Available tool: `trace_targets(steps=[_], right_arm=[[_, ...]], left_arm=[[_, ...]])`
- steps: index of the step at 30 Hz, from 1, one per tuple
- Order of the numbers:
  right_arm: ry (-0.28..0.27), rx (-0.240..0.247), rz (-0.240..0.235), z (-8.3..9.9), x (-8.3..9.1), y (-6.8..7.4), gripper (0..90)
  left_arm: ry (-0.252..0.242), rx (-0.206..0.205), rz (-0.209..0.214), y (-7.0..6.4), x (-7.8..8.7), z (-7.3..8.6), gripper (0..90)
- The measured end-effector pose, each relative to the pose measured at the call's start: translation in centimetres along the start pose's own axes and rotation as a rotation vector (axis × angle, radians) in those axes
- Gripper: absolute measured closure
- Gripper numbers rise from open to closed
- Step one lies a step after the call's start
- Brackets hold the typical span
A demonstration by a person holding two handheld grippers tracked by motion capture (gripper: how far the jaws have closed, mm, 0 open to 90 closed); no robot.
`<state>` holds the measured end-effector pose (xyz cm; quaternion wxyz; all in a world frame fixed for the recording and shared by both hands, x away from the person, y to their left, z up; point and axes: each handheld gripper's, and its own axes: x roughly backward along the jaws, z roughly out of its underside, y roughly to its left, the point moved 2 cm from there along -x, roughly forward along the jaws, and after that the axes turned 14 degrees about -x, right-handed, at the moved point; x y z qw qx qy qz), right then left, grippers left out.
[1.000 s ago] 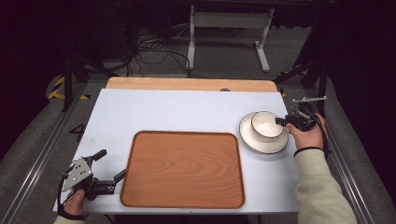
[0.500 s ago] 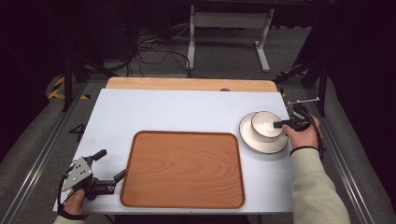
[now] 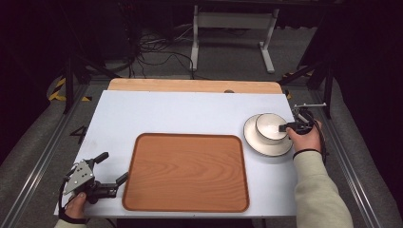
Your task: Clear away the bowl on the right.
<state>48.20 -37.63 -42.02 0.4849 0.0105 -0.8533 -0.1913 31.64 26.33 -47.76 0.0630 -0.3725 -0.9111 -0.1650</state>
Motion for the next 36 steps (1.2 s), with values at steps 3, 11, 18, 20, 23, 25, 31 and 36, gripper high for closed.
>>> trace_targets(steps=[3, 11, 18, 20, 23, 25, 31, 36], right_arm=[[-0.001, 0.003, 0.015, 0.0, 0.0, 0.1, 83.1], [-0.004, -0.043, 0.037, 0.2, 0.4, 0.4, 83.3], [-0.020, -0.050, 0.053, 0.1, 1.1, 1.1, 82.6], [-0.019, -0.047, 0.062, 0.0, 1.2, 1.1, 82.4], [-0.017, -0.059, 0.057, -0.1, 1.5, 1.1, 82.4], [-0.013, -0.071, 0.051, -0.1, 1.8, 1.1, 82.4], [-0.014, -0.072, 0.041, -0.4, 2.9, 1.4, 82.1], [-0.025, -0.091, 0.023, -0.4, 3.9, 1.9, 81.8]], left_arm=[[0.000, 0.000, 0.000, 0.0, 0.0, 0.0, 0.2], [-0.002, 0.003, -0.002, 0.0, 0.0, 0.0, 0.2], [-0.002, 0.003, -0.002, 0.0, 0.0, 0.0, 0.2], [-0.002, 0.004, -0.002, 0.0, 0.0, 0.0, 0.2], [0.002, 0.003, 0.002, 0.0, 0.0, 0.0, 0.2], [0.002, 0.003, 0.001, 0.0, 0.0, 0.0, 0.2], [0.003, 0.003, 0.002, 0.0, 0.0, 0.0, 0.2], [0.004, 0.001, 0.002, 0.0, 0.0, 0.0, 0.2]])
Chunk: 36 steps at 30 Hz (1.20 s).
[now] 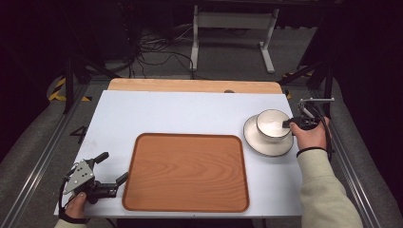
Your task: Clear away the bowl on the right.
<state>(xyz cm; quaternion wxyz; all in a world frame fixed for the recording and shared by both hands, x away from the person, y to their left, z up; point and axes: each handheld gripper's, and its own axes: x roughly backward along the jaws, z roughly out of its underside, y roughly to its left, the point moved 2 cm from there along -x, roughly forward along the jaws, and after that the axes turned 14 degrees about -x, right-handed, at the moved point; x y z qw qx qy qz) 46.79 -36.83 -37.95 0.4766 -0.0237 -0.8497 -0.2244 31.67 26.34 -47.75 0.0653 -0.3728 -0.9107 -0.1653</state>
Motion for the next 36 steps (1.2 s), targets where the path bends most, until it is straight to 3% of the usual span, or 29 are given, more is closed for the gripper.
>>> trace_targets(steps=[5, 20, 36], right_arm=[[0.006, -0.023, -0.029, 0.0, 0.7, 0.3, 82.0], [0.002, -0.022, -0.065, 0.1, 3.6, 2.5, 81.5], [0.025, 0.037, -0.112, 1.2, 6.0, 4.8, 80.9]], left_arm=[[0.000, 0.002, 0.001, 0.0, 0.0, 0.0, 0.2], [0.003, -0.001, -0.001, 0.0, 0.0, 0.0, 0.2], [0.006, -0.005, 0.000, 0.0, 0.0, 0.0, 0.2]])
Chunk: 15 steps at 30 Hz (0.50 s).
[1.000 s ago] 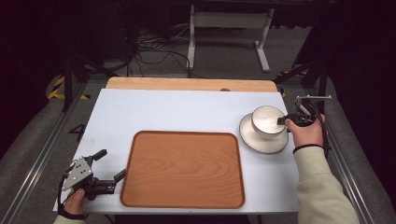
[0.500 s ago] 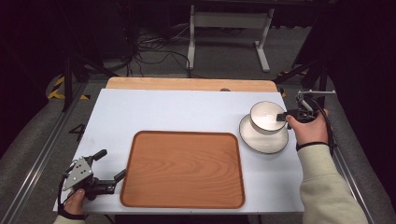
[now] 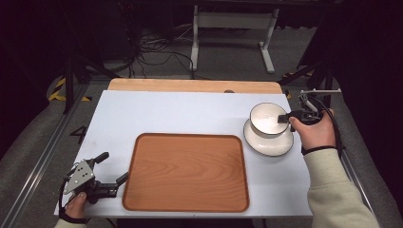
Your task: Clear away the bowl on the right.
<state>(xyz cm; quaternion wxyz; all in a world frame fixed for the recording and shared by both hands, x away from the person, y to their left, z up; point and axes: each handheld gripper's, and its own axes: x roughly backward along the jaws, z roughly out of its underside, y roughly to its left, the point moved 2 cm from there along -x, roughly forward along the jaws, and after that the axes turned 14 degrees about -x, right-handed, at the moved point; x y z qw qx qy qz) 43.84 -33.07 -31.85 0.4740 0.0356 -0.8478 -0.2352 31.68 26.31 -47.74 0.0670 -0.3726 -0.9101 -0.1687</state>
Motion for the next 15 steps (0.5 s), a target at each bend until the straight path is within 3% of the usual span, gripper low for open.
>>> trace_targets(steps=[7, 15], right_arm=[[0.001, 0.020, -0.022, 1.0, 0.5, 1.3, 80.4], [0.039, 0.065, -0.062, 2.7, 0.5, 3.8, 80.2]], left_arm=[[0.000, 0.002, 0.000, 0.0, 0.0, 0.0, 0.2], [0.001, 0.003, 0.001, 0.0, -0.1, 0.0, 0.2]])
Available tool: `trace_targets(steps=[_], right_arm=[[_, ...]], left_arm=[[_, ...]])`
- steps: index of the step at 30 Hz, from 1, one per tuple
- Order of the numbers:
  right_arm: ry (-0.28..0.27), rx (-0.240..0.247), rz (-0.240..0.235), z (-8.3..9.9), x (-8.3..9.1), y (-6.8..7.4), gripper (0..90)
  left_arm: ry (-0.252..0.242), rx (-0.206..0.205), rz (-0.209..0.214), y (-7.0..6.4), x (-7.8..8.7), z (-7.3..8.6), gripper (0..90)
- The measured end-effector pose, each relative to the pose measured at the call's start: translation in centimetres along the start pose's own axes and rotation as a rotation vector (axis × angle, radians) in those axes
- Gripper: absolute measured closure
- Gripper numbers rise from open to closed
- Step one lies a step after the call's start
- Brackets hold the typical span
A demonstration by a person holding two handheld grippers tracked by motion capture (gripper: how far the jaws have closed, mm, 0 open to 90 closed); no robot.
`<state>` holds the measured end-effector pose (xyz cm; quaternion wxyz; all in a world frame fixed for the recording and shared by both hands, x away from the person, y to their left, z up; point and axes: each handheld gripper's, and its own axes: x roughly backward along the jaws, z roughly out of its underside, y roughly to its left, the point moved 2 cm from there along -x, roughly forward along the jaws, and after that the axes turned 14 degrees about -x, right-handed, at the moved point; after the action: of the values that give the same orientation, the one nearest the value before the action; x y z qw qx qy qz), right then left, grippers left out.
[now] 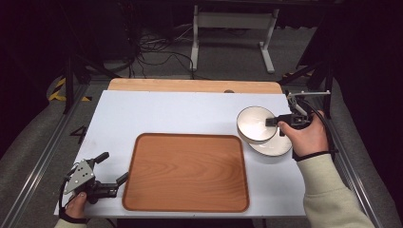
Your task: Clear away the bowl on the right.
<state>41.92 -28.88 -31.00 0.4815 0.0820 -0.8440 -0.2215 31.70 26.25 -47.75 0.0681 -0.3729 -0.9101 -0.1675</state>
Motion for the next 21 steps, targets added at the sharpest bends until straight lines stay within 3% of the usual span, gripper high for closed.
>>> trace_targets(steps=[21], right_arm=[[0.078, 0.136, -0.107, 3.7, -1.1, 6.1, 79.6]], left_arm=[[0.002, -0.001, 0.001, 0.0, 0.0, 0.0, 0.2]])
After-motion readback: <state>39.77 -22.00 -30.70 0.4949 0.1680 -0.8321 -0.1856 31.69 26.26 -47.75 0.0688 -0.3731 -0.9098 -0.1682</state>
